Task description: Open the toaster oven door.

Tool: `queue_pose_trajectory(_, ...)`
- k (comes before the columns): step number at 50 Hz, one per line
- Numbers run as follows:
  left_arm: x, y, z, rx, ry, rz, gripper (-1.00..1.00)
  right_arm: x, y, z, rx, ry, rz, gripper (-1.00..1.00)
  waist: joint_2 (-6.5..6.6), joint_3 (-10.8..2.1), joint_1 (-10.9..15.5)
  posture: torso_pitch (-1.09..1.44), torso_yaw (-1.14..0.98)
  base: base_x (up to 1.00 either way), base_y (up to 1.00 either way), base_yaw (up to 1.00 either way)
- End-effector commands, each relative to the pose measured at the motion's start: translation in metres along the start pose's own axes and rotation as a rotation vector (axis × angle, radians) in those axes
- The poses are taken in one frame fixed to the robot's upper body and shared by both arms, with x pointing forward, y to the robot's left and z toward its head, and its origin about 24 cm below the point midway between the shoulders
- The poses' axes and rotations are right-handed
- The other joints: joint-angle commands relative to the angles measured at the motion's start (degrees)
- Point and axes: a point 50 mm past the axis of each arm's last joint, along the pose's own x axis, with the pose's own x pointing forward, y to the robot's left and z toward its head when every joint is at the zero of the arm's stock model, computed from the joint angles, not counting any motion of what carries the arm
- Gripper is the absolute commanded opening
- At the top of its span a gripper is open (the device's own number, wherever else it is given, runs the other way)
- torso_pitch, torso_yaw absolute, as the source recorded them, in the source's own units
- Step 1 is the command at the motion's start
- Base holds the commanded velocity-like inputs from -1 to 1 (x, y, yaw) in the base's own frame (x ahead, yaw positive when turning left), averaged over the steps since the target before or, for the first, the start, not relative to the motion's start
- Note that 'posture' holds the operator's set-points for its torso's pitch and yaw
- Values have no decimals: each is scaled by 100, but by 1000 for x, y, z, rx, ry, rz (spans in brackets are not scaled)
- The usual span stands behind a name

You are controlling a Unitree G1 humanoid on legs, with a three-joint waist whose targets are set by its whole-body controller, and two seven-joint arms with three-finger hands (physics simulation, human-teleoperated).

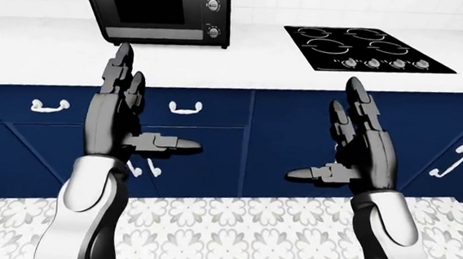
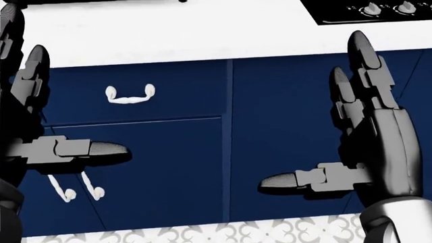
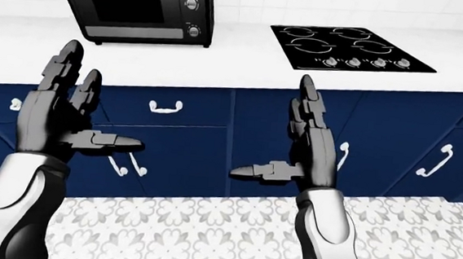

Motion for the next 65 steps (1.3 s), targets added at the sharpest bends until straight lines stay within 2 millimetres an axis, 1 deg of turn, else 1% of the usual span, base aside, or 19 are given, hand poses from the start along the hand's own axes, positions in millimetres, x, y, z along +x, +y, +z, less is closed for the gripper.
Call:
queue_pose_trajectory(1, -1, 2, 13, 8, -70, 10, 100, 0, 4, 10, 6, -64, 21, 100, 17, -52, 4, 0, 0, 34, 0, 0)
queue_pose_trajectory(4, -2, 2, 14, 8, -71, 10, 100, 0, 6, 10, 61, -68, 24, 100, 310, -238, 99, 0, 0, 29, 0, 71)
queue_pose_trajectory(5, -2, 2, 13, 8, -70, 10, 100, 0, 6, 10, 62, -71, 22, 100, 102, -211, 228, 0, 0, 28, 0, 100)
queue_pose_trajectory(13, -1, 3, 10, 7, -68, 11, 100, -1, 2, 14, 85, -99, 7, 100, -324, -49, 241, 0, 0, 26, 0, 84)
queue_pose_trajectory(15, -1, 4, 8, 6, -67, 12, 100, 0, 1, 12, 80, -99, 2, 100, -376, -188, 309, 0, 0, 9, 0, 0)
queue_pose_trajectory(17, 0, 4, 8, 7, -67, 13, 100, 0, 1, 11, 75, -98, 4, 100, -665, -293, 230, 0, 0, 10, 0, 0)
queue_pose_trajectory(18, -1, 3, 9, 7, -68, 11, 100, 0, 1, 10, 75, -97, 4, 100, -358, -262, 151, 0, 0, 12, 0, 0)
queue_pose_trajectory(20, -1, 2, 8, 8, -66, 7, 100, -1, 0, 11, 76, -98, 1, 100, -414, -222, 101, 0, 0, 12, 0, 0)
queue_pose_trajectory(26, 0, 1, 8, 9, -67, 6, 100, -3, 0, 13, 68, -93, -7, 100, -26, -133, 25, 0, 0, 12, 0, 0)
queue_pose_trajectory(29, 0, 1, 7, 10, -69, 7, 100, -3, 0, 13, 70, -93, -6, 100, 475, -270, 27, 0, 0, 12, 0, 0)
queue_pose_trajectory(30, 0, 1, 7, 9, -68, 8, 100, -3, 0, 13, 69, -93, -6, 100, 226, -227, 96, 0, 0, 12, 0, 0)
queue_pose_trajectory(32, 0, 2, 7, 9, -68, 9, 100, -3, 0, 14, 71, -95, -8, 100, 267, -210, 106, 0, 0, 12, 0, 0)
queue_pose_trajectory(38, -3, 0, 8, 7, -66, 5, 100, -3, 0, 14, 72, -100, -10, 100, -81, -185, 144, 0, 0, 12, 0, 0)
queue_pose_trajectory(41, -5, 1, 12, 3, -68, 4, 100, -3, 0, 14, 68, -105, -17, 100, -503, -258, 160, 0, 0, 12, 0, 0)
queue_pose_trajectory(47, -5, 1, 13, 2, -73, 6, 100, -4, -2, 12, 72, -110, -25, 100, -303, -215, 82, 0, 0, 13, 0, 0)
queue_pose_trajectory(50, -5, 1, 12, 2, -74, 6, 100, -5, -1, 13, 74, -112, -24, 100, -116, -67, 62, 0, 0, 26, 0, 0)
queue_pose_trajectory(54, -5, 3, 12, 0, -73, 9, 100, -6, -1, 12, 76, -109, -22, 100, 389, -182, 14, 0, 0, 25, 0, 0)
queue_pose_trajectory(58, -5, 3, 14, 0, -75, 9, 100, -5, -1, 12, 76, -111, -21, 100, 277, -137, 101, 0, 0, 25, 0, 0)
queue_pose_trajectory(65, -4, 3, 16, -1, -77, 11, 100, -6, -2, 15, 75, -117, -24, 100, -166, -123, 191, 0, 0, 29, 0, 0)
